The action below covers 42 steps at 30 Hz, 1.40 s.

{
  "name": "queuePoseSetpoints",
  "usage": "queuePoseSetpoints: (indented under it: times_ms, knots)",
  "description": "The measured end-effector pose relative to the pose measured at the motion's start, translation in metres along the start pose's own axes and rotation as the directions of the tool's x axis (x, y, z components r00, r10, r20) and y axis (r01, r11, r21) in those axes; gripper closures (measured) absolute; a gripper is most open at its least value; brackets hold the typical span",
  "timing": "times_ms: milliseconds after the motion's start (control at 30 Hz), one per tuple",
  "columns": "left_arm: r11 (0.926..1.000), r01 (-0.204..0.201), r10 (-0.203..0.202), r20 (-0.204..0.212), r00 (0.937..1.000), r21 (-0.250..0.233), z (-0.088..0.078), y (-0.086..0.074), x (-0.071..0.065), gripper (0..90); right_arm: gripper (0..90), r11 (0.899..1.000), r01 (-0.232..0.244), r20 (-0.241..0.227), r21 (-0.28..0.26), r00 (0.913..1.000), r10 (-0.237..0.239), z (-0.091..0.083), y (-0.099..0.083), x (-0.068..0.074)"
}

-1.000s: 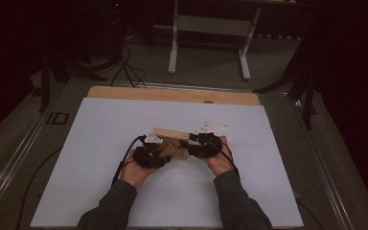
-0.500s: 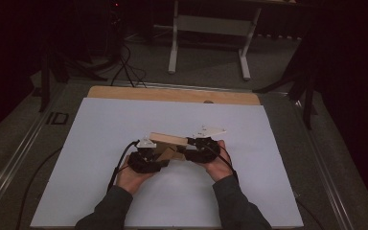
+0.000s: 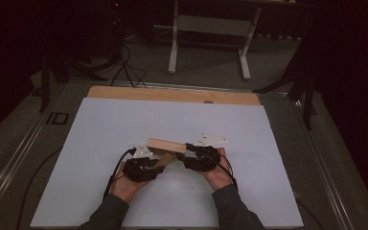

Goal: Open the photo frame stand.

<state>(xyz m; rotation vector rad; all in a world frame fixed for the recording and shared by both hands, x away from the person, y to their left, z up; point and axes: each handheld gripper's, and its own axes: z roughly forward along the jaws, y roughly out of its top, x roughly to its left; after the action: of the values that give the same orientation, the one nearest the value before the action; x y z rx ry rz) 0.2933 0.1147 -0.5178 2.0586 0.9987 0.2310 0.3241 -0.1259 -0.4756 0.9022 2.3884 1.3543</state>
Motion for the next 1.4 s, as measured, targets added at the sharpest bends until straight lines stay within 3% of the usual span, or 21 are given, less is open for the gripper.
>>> queuePoseSetpoints:
  times_ms: [300, 967, 1400]
  knots:
    - [0.9996, -0.025, 0.025, -0.018, 0.9995, 0.009, -0.002, -0.007, -0.003, 61.4, 46.9, 1.0, 0.017, 0.01, -0.009, 0.9998, -0.017, -0.002, -0.006, 0.008]
    - [0.9993, -0.029, 0.029, -0.011, 0.9995, 0.024, -0.007, -0.015, -0.006, 60.7, 46.8, 0.999, 0.035, 0.006, -0.01, 0.9994, -0.035, -0.005, -0.011, 0.014]
    - [0.9979, -0.059, 0.06, -0.037, 0.9975, 0.024, -0.012, -0.014, -0.01, 55.8, 42.1, 0.996, 0.091, -0.008, -0.004, 0.9958, -0.091, -0.009, -0.011, 0.016]
